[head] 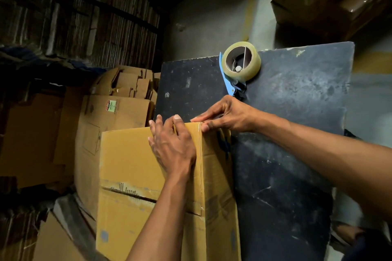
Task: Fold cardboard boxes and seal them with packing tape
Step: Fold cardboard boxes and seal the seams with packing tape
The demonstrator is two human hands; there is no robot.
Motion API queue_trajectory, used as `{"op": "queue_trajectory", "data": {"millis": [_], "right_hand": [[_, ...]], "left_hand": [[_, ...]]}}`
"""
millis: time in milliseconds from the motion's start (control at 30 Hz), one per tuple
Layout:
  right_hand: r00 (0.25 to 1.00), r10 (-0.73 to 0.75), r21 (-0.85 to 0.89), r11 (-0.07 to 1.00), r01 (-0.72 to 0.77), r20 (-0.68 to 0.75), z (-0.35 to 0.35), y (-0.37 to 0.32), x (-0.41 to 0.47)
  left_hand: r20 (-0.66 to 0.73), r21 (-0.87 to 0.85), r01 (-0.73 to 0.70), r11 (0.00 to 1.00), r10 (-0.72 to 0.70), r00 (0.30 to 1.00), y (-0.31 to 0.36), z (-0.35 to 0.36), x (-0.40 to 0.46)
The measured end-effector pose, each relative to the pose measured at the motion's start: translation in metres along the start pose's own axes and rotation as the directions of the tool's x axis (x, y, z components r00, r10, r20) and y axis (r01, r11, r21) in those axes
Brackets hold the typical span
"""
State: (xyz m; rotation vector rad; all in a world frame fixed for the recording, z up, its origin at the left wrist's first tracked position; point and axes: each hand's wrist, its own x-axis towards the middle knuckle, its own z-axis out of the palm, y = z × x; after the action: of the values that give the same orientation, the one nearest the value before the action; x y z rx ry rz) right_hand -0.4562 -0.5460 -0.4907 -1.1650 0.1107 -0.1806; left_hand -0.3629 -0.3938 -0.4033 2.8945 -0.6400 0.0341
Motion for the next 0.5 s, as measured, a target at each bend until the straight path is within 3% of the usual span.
{"op": "queue_trajectory", "data": {"millis": [133,267,433,500], "right_hand": [[1.000,0.005,-0.031,1.000,-0.005,-0.007,-0.006,0.005,-0.004],[0.995,0.081,-0.196,0.977,-0.090,-0.054,-0.015,0.014,-0.024],[0.989,0.116,-0.020,0.993,-0.118,-0.096,0.004,-0.007,-0.035],[0.988,0.091,-0.057,0.993,-0.099,-0.127,0.013,-0.010,-0.028]], "left_hand": [[0.006,-0.003,0.003,1.000,-0.003,1.000,0.001,-0.001,0.000],[0.014,-0.007,0.014,1.000,-0.014,1.000,0.002,-0.002,-0.001],[0.001,-0.010,-0.005,1.000,0.005,1.000,0.001,-0.001,-0.001],[0.002,-0.004,-0.006,1.000,0.006,1.000,0.001,-0.001,-0.001]]}}
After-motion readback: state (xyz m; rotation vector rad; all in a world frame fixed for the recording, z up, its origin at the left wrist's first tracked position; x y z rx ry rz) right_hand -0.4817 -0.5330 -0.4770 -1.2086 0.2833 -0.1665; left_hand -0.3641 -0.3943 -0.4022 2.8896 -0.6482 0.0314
